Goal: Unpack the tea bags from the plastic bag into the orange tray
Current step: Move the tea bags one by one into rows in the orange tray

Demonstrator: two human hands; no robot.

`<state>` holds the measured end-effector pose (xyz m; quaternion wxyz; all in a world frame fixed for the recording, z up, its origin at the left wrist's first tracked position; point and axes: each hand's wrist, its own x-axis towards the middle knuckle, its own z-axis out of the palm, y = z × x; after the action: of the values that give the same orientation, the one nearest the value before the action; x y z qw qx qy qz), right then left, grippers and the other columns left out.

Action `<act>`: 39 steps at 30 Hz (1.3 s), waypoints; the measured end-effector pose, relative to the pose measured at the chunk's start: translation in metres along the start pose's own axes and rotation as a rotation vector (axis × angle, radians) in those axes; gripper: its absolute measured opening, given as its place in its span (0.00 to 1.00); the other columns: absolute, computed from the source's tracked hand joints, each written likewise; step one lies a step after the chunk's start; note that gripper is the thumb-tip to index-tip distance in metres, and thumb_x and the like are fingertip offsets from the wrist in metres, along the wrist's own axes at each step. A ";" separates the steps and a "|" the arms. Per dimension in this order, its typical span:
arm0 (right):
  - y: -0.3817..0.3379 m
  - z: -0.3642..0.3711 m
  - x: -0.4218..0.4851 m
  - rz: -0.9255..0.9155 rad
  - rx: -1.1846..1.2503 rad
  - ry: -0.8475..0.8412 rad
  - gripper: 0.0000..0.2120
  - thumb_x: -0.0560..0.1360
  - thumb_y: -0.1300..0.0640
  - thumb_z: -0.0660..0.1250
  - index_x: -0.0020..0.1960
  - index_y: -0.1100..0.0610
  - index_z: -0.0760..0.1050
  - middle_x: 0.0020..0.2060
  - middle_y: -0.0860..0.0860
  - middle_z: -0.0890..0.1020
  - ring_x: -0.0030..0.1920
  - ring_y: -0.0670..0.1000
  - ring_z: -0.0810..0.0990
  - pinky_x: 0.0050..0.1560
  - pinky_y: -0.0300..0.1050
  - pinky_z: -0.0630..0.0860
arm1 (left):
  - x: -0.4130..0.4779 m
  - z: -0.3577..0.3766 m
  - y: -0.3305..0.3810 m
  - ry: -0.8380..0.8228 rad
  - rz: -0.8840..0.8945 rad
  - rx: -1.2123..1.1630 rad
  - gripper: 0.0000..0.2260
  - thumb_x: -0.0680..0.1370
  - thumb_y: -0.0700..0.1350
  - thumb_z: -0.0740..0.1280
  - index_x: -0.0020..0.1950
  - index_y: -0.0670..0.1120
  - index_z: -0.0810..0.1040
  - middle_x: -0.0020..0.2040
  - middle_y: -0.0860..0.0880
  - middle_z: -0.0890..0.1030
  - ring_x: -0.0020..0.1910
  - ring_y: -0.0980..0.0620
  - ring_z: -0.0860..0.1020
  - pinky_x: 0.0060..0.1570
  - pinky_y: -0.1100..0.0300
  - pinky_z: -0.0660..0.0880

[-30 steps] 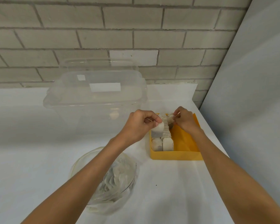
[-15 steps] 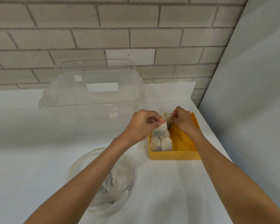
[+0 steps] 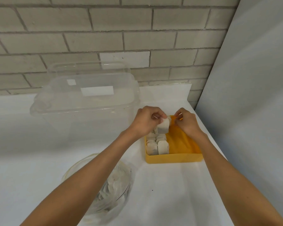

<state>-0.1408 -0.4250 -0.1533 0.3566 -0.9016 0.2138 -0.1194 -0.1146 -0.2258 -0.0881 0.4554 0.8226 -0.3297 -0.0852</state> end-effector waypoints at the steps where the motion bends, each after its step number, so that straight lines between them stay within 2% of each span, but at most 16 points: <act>1: 0.000 -0.003 -0.001 -0.005 0.008 0.018 0.09 0.74 0.67 0.65 0.50 0.55 0.73 0.45 0.57 0.81 0.44 0.56 0.80 0.46 0.48 0.79 | 0.007 0.003 0.002 0.004 -0.005 -0.002 0.08 0.75 0.36 0.70 0.52 0.45 0.82 0.47 0.48 0.84 0.46 0.56 0.80 0.45 0.76 0.73; 4: -0.001 -0.013 -0.004 -0.011 0.046 0.050 0.09 0.75 0.68 0.64 0.50 0.55 0.74 0.44 0.58 0.82 0.42 0.54 0.82 0.48 0.49 0.80 | 0.031 0.013 0.006 -0.024 -0.015 0.024 0.10 0.75 0.36 0.69 0.55 0.46 0.80 0.48 0.47 0.83 0.44 0.57 0.78 0.47 0.69 0.73; 7: -0.001 -0.019 -0.009 -0.048 0.055 0.041 0.08 0.76 0.68 0.63 0.48 0.56 0.76 0.44 0.57 0.83 0.42 0.53 0.83 0.48 0.46 0.79 | 0.050 0.024 -0.001 -0.067 0.002 0.068 0.08 0.75 0.35 0.70 0.52 0.43 0.83 0.49 0.47 0.83 0.45 0.57 0.77 0.53 0.64 0.72; 11: 0.004 -0.017 -0.018 -0.086 0.009 0.007 0.09 0.74 0.68 0.64 0.47 0.56 0.78 0.45 0.56 0.83 0.45 0.53 0.81 0.46 0.40 0.74 | 0.063 0.041 -0.016 -0.092 -0.029 0.086 0.06 0.74 0.35 0.71 0.49 0.40 0.84 0.49 0.45 0.84 0.47 0.55 0.78 0.45 0.69 0.70; 15: 0.009 -0.014 -0.021 -0.074 -0.029 -0.010 0.10 0.73 0.69 0.64 0.51 0.60 0.79 0.48 0.55 0.83 0.45 0.49 0.76 0.46 0.35 0.69 | 0.068 0.054 -0.027 -0.131 -0.044 0.136 0.05 0.73 0.33 0.70 0.47 0.39 0.84 0.47 0.43 0.83 0.46 0.49 0.80 0.48 0.60 0.76; 20: 0.011 -0.006 -0.022 -0.071 -0.043 -0.051 0.10 0.75 0.68 0.63 0.52 0.59 0.79 0.48 0.55 0.82 0.49 0.53 0.79 0.48 0.36 0.70 | 0.071 0.059 -0.038 -0.101 -0.039 0.274 0.08 0.76 0.33 0.65 0.47 0.42 0.83 0.49 0.45 0.82 0.47 0.48 0.80 0.51 0.50 0.79; 26: 0.007 0.011 -0.018 0.014 -0.097 -0.140 0.11 0.76 0.63 0.64 0.59 0.60 0.75 0.50 0.57 0.81 0.51 0.55 0.79 0.45 0.39 0.70 | 0.073 0.059 -0.037 -0.078 -0.035 0.372 0.08 0.77 0.35 0.64 0.48 0.44 0.82 0.52 0.47 0.82 0.50 0.47 0.80 0.55 0.48 0.76; 28: 0.003 0.015 -0.015 0.046 -0.099 -0.141 0.10 0.77 0.62 0.65 0.57 0.62 0.76 0.50 0.58 0.81 0.51 0.56 0.79 0.45 0.41 0.70 | 0.073 0.061 -0.037 -0.077 -0.035 0.411 0.09 0.77 0.36 0.63 0.47 0.46 0.82 0.52 0.50 0.83 0.51 0.48 0.79 0.57 0.49 0.73; 32: -0.001 0.022 -0.011 0.087 -0.129 -0.130 0.06 0.77 0.62 0.63 0.49 0.64 0.78 0.46 0.59 0.82 0.44 0.54 0.78 0.41 0.42 0.69 | 0.073 0.064 -0.042 -0.031 -0.035 0.472 0.08 0.76 0.37 0.65 0.48 0.48 0.82 0.51 0.52 0.82 0.53 0.49 0.77 0.57 0.53 0.65; 36: -0.002 0.024 -0.009 0.098 -0.144 -0.138 0.07 0.77 0.63 0.63 0.47 0.65 0.79 0.44 0.60 0.82 0.42 0.54 0.77 0.39 0.41 0.68 | 0.075 0.061 -0.045 0.019 -0.040 0.465 0.09 0.76 0.39 0.68 0.54 0.49 0.80 0.53 0.49 0.80 0.53 0.49 0.76 0.57 0.54 0.66; 39: -0.005 0.023 -0.008 0.088 -0.149 -0.139 0.07 0.77 0.64 0.62 0.45 0.64 0.78 0.44 0.59 0.82 0.41 0.53 0.76 0.33 0.37 0.66 | 0.074 0.056 -0.045 0.062 -0.046 0.444 0.10 0.77 0.39 0.66 0.56 0.49 0.79 0.55 0.49 0.79 0.55 0.49 0.75 0.56 0.54 0.65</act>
<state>-0.1379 -0.4045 -0.1674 0.3075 -0.9214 0.2362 -0.0246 -0.0614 -0.2938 -0.1448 0.2710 0.9122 -0.3073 0.0042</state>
